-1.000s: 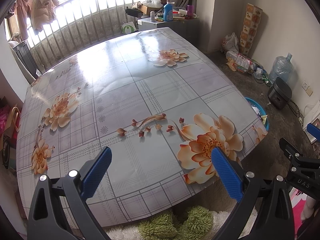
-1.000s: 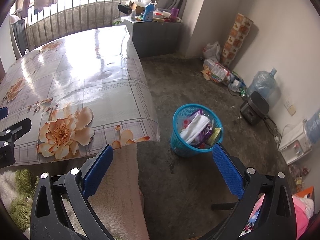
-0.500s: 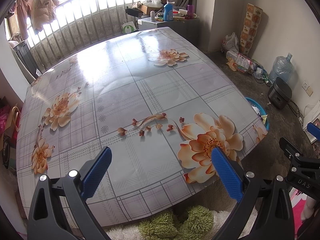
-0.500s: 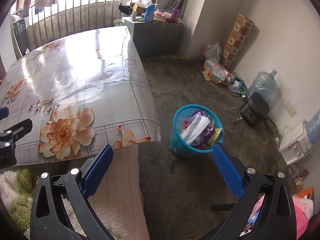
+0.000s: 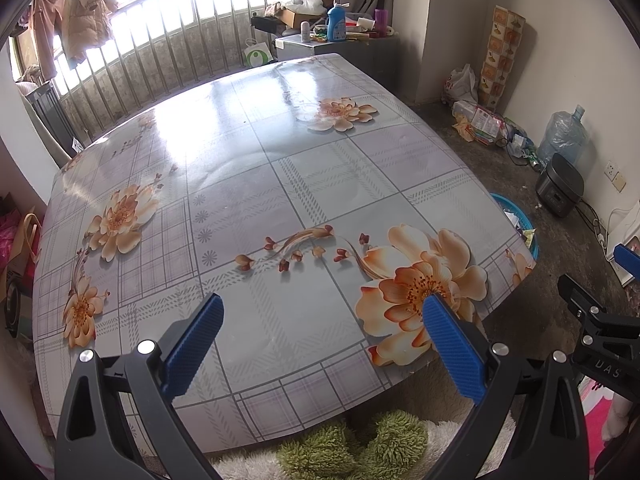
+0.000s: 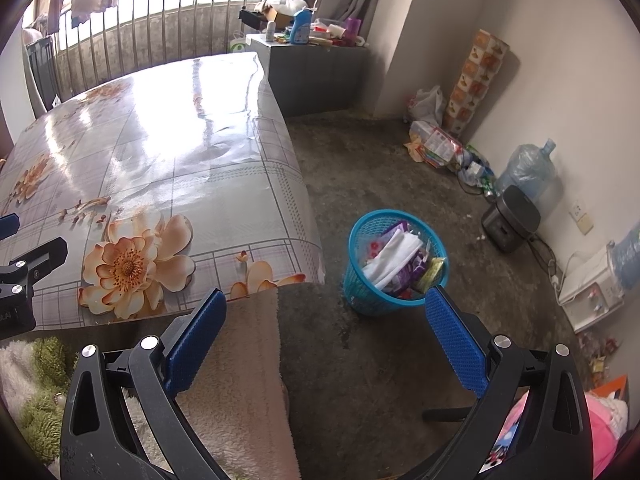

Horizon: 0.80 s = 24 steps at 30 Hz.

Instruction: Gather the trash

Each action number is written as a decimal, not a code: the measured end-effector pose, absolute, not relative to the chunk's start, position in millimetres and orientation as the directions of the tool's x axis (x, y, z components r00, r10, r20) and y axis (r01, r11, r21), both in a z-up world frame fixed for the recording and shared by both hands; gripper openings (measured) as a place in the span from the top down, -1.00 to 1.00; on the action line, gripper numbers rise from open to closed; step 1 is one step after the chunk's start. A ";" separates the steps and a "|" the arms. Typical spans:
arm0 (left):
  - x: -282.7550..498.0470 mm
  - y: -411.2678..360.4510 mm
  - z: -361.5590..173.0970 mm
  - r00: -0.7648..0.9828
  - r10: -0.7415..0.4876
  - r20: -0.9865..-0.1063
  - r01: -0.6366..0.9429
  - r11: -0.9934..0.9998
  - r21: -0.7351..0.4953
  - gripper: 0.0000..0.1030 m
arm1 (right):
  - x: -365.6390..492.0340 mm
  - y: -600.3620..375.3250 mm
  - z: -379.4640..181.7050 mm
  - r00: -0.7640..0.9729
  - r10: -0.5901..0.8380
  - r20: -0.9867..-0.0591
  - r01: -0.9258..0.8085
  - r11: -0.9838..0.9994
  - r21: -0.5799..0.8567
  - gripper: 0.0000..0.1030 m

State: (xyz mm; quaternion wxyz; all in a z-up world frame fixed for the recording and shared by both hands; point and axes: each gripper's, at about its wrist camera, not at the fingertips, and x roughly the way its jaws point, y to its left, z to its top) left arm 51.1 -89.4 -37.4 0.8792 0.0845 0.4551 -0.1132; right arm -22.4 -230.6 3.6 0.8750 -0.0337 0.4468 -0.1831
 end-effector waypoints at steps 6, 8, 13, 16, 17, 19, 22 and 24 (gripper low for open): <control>50.9 -89.5 -37.2 0.560 -0.122 -0.819 0.276 0.960 0.046 -0.90 | -22.7 -230.5 3.3 0.534 -0.350 -0.770 0.291 0.931 -0.222 -0.85; 50.9 -89.5 -37.2 0.559 -0.122 -0.820 0.276 0.960 0.046 -0.90 | -23.0 -230.1 3.2 0.534 -0.350 -0.770 0.291 0.931 -0.222 -0.85; 50.2 -88.7 -37.6 0.560 -0.121 -0.820 0.276 0.960 0.046 -0.90 | -22.4 -229.0 3.3 0.534 -0.351 -0.769 0.292 0.930 -0.222 -0.85; 50.4 -88.7 -37.8 0.559 -0.121 -0.820 0.276 0.960 0.046 -0.90 | -23.1 -229.0 3.0 0.534 -0.351 -0.769 0.293 0.930 -0.222 -0.85; 50.3 -88.6 -37.7 0.559 -0.121 -0.820 0.276 0.960 0.046 -0.90 | -23.1 -229.0 3.0 0.533 -0.351 -0.769 0.293 0.930 -0.222 -0.85; 50.4 -88.8 -37.6 0.559 -0.122 -0.820 0.277 0.960 0.046 -0.90 | -23.1 -228.8 2.9 0.534 -0.351 -0.769 0.293 0.930 -0.222 -0.85; 50.4 -88.8 -37.6 0.559 -0.121 -0.820 0.276 0.960 0.046 -0.90 | -22.3 -228.4 3.0 0.534 -0.352 -0.769 0.294 0.930 -0.221 -0.85; 50.5 -89.3 -37.5 0.558 -0.120 -0.821 0.275 0.960 0.046 -0.90 | -22.7 -228.4 2.9 0.534 -0.351 -0.769 0.293 0.930 -0.221 -0.85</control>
